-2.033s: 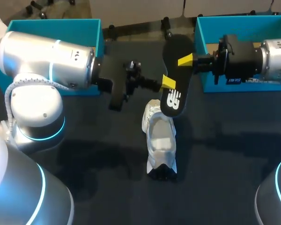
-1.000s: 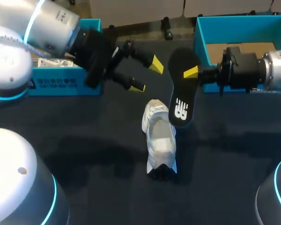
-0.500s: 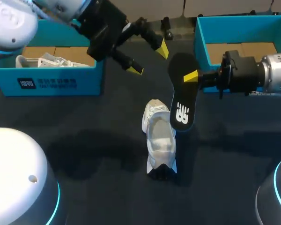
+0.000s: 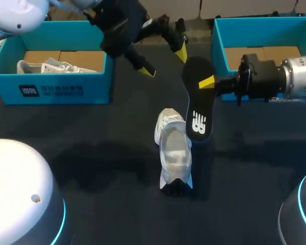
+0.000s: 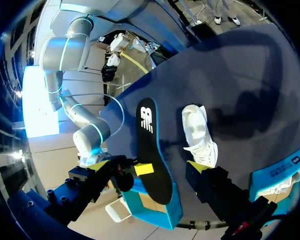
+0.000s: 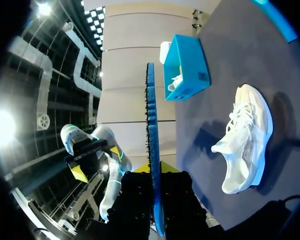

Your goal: Take the shoe out of the shoebox, open the shoe tongue, remove and reinsert the insole, then place the shoe into the shoebox

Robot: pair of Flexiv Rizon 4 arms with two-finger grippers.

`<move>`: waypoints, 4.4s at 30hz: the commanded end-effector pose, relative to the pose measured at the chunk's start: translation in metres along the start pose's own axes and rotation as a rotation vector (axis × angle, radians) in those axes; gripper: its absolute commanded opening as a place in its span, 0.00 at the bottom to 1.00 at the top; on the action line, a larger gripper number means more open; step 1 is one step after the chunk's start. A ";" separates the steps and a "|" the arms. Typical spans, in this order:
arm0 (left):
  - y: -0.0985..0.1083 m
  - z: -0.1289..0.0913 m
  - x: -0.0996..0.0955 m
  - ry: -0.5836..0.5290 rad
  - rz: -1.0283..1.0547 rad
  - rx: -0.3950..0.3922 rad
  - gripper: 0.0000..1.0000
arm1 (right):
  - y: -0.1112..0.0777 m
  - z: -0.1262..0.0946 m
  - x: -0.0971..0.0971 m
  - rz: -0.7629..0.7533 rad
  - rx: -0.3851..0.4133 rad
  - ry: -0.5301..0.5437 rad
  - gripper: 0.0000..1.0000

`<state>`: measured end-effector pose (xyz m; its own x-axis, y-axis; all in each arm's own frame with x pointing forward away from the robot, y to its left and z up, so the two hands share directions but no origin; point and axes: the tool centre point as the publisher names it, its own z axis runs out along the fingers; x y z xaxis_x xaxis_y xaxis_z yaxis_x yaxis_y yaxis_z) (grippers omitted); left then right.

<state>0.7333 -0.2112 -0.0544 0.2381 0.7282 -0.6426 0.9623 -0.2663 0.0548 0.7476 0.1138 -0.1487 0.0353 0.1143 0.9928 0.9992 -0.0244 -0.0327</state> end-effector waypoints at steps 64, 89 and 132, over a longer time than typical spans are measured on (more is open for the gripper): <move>0.044 0.047 -0.047 0.568 -0.277 -0.086 1.00 | -0.006 0.017 -0.005 0.001 -0.006 -0.004 0.00; 0.048 0.066 -0.065 0.595 -0.245 -0.089 1.00 | -0.012 0.013 0.001 -0.005 -0.058 0.008 0.00; 0.037 0.025 -0.021 0.124 -0.193 -0.175 1.00 | -0.013 -0.002 -0.001 0.049 -0.086 -0.004 0.00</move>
<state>0.7616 -0.2735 -0.0491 0.0376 0.9536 -0.2987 0.9970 -0.0158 0.0752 0.7369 0.1140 -0.1513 0.0815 0.1098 0.9906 0.9912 -0.1131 -0.0690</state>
